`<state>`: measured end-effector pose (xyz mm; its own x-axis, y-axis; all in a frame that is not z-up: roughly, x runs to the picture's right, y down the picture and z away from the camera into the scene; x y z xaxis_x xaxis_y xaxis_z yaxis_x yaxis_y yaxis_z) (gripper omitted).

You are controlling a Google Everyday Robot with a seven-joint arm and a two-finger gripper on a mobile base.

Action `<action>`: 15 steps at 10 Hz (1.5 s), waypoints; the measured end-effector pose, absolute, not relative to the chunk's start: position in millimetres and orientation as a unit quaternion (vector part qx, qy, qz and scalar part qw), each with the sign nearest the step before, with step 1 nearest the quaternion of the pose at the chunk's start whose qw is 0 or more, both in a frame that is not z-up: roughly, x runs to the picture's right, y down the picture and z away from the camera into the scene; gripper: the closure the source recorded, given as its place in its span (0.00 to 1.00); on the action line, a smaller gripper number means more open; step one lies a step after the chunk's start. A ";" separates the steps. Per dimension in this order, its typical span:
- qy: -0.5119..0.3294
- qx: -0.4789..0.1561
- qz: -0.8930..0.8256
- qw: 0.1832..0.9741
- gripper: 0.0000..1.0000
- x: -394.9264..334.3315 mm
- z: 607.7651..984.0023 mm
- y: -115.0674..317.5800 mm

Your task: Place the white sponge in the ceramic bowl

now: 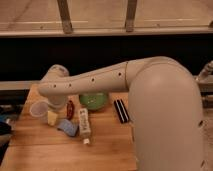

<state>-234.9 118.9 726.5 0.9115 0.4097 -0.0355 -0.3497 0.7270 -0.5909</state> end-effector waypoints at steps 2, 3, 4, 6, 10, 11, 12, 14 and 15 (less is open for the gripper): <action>-0.044 -0.325 0.228 0.917 0.20 -220.6 734.9 141.4; -0.039 -0.338 0.242 0.909 0.20 -212.0 742.4 158.0; -0.034 -0.351 0.257 0.900 0.20 -204.4 749.3 175.4; -0.032 -0.368 0.269 0.889 0.20 -201.4 758.6 193.0; -0.047 -0.393 0.269 0.878 0.20 -217.9 773.9 207.7; -0.049 -0.398 0.267 0.877 0.20 -221.9 776.9 209.5; -0.047 -0.403 0.265 0.875 0.20 -223.8 781.5 213.0; -0.026 -0.413 0.250 0.875 0.20 -229.6 795.3 226.4; -0.013 -0.414 0.244 0.877 0.20 -231.6 800.1 232.0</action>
